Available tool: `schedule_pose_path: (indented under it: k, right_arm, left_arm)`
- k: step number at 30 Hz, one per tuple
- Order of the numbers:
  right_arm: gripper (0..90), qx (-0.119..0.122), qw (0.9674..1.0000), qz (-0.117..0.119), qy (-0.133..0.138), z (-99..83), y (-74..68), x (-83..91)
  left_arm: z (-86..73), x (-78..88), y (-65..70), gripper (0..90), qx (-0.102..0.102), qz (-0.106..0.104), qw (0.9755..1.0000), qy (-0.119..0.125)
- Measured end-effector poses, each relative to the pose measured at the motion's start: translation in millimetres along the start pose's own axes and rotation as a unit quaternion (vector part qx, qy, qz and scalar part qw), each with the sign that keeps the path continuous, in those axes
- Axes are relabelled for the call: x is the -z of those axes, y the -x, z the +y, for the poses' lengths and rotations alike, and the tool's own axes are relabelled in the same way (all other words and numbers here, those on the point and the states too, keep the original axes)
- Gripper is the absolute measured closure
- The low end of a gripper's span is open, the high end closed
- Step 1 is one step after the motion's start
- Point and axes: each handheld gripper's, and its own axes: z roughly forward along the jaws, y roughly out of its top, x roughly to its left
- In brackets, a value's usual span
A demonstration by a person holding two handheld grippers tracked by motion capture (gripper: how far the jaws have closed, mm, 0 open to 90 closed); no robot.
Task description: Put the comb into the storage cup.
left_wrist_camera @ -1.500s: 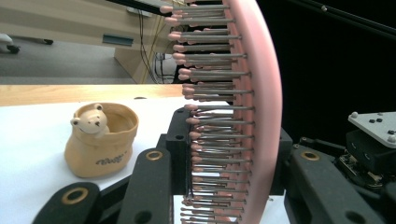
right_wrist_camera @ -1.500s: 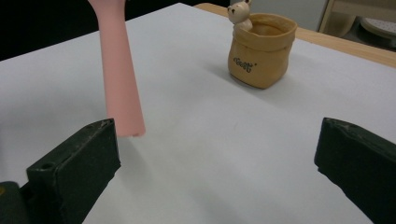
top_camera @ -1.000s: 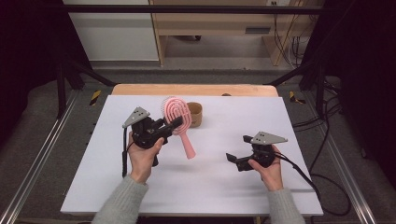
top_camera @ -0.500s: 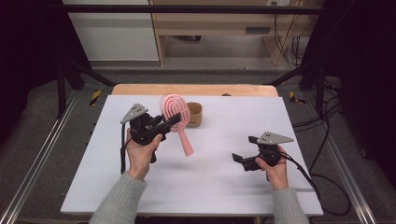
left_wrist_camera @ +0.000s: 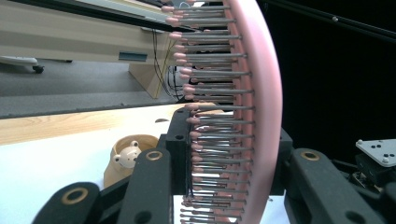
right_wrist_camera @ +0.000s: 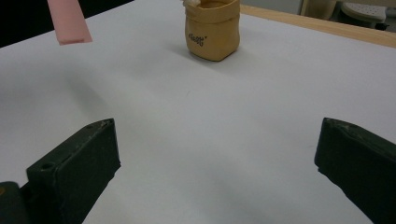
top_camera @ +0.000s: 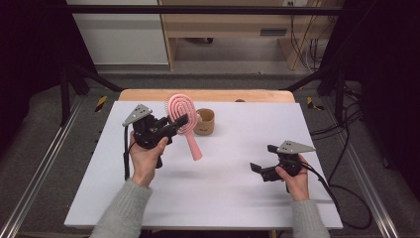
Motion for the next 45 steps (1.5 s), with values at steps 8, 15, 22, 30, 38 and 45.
schedule_pose_path:
  k: [8, 15, 22, 30, 38, 45]
  right_arm:
    - [0.4, -0.006, 1.0, -0.003, 0.0, -2.5, 4.1, 2.0]
    - [0.4, -0.007, 1.0, -0.005, -0.002, -3.1, 4.7, 2.0]
    - [0.3, -0.006, 1.0, -0.004, -0.004, -3.7, 4.6, 1.3]
    - [0.4, -0.005, 1.0, -0.004, -0.004, -3.8, 4.4, 1.2]
    - [0.4, -0.005, 1.0, -0.003, -0.004, -3.7, 4.3, 1.6]
    - [0.4, -0.006, 1.0, -0.002, -0.004, -4.0, 3.9, 0.8]
  left_arm:
    - [5.8, -2.7, -2.2, 63.6, -0.001, 0.002, 1.0, -0.001]
    - [11.1, -6.7, -5.4, 63.6, -0.001, 0.003, 1.0, -0.001]
    - [16.7, -12.5, -6.6, 63.6, -0.004, 0.005, 1.0, 0.004]
    - [22.1, -23.5, -7.5, 63.6, -0.009, 0.012, 0.9999, 0.005]
    - [26.2, -33.6, -7.3, 63.6, -0.01, 0.017, 0.9998, 0.006]
    - [28.9, -40.7, -8.6, 63.6, -0.009, 0.022, 0.9997, 0.01]
